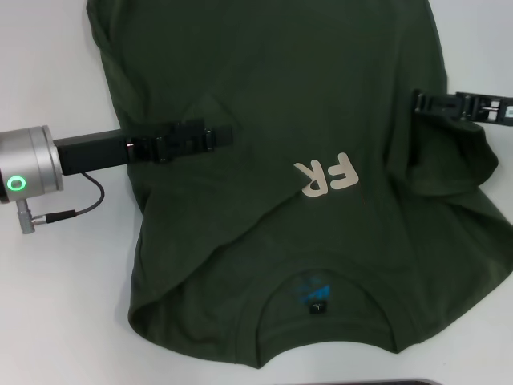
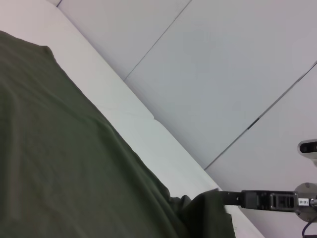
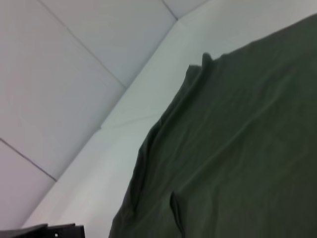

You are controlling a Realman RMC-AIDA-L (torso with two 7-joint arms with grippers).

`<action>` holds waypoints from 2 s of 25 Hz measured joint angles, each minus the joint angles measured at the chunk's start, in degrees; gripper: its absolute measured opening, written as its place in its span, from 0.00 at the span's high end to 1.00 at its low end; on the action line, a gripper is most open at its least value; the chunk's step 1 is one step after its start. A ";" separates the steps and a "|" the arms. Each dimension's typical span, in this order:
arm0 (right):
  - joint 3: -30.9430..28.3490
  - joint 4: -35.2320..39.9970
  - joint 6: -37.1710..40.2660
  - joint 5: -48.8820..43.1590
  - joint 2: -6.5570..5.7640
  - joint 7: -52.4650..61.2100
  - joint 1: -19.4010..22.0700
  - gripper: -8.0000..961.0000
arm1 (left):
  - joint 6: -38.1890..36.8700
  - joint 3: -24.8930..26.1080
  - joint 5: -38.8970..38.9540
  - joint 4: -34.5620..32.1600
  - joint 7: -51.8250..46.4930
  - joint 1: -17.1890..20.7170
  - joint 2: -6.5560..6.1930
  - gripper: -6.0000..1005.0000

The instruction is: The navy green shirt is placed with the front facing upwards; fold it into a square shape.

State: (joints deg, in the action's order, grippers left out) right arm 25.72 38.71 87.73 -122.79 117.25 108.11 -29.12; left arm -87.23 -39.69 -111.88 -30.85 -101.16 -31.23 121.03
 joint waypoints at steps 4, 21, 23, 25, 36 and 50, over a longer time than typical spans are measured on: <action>1.19 0.03 -0.98 0.19 0.35 0.30 -0.38 0.39 | 0.05 -0.04 0.00 0.03 0.00 0.03 0.00 0.12; 2.51 -0.21 1.32 1.59 -1.29 1.62 0.60 0.16 | 0.53 -0.09 0.00 0.09 0.00 -0.16 0.08 0.12; 3.06 -0.21 1.59 1.59 -0.99 1.72 0.28 0.16 | 0.55 -0.10 0.00 0.09 0.00 -0.18 0.08 0.12; 3.18 -0.21 2.14 1.58 -0.84 1.75 0.05 0.16 | 0.57 -0.12 0.00 0.09 -0.01 -0.19 0.08 0.12; 1.80 0.58 3.23 1.78 -4.75 5.84 4.10 0.17 | 0.70 -0.10 0.27 0.08 -0.03 -0.24 0.09 0.12; 2.34 4.43 3.68 -5.23 -8.76 19.67 4.16 0.17 | 0.73 -0.13 0.21 0.08 0.15 -0.39 0.17 0.12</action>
State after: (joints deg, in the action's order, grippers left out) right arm 28.06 43.14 91.42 -128.02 108.48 127.77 -24.96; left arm -86.50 -39.82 -111.68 -30.76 -101.00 -31.62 121.19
